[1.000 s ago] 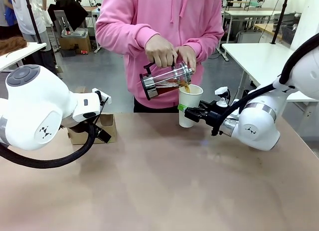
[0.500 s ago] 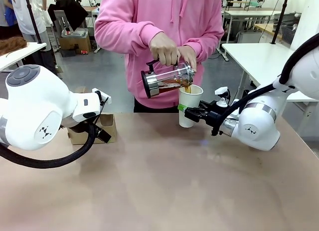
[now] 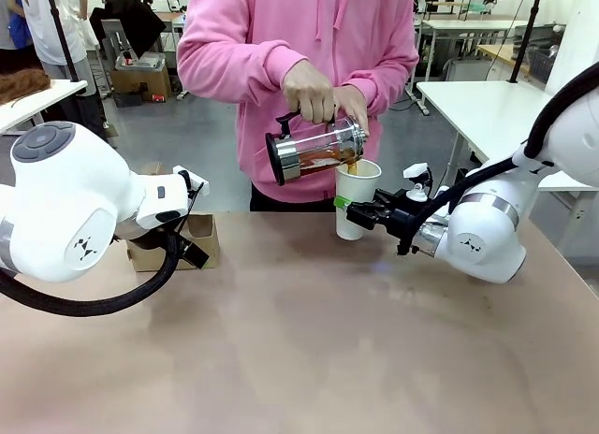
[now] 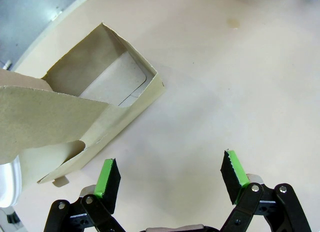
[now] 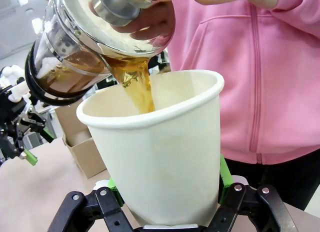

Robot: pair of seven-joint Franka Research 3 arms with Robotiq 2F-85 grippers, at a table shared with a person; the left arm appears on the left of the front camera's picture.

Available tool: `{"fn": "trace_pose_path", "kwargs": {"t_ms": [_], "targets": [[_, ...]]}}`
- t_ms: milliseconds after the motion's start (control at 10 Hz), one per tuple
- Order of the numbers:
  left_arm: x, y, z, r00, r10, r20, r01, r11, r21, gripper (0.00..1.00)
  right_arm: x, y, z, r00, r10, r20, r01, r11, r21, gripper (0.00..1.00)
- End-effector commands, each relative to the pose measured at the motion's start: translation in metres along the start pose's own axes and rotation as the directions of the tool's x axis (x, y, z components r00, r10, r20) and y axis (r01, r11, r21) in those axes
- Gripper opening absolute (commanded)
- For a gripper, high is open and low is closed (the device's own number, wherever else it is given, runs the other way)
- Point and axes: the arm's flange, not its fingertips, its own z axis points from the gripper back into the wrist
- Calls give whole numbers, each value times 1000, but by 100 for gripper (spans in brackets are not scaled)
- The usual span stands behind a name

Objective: Pour a drink into a cup and package it in a carrier.
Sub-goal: When a person places the Paper Cup Lid on the 600 ml Paper Cup , lift the 600 ml Paper Cup.

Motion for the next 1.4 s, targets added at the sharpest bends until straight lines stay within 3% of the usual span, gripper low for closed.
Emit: {"fn": "trace_pose_path", "kwargs": {"t_ms": [0, 1300], "targets": [[0, 0, 0, 1000, 1, 1, -1, 1000, -2, 100, 2, 1, -1, 1000, 6, -14, -6, 1000, 1, 80], [0, 0, 0, 1000, 1, 1, -1, 1000, -2, 100, 2, 1, -1, 1000, 6, -14, -6, 1000, 1, 80]]}}
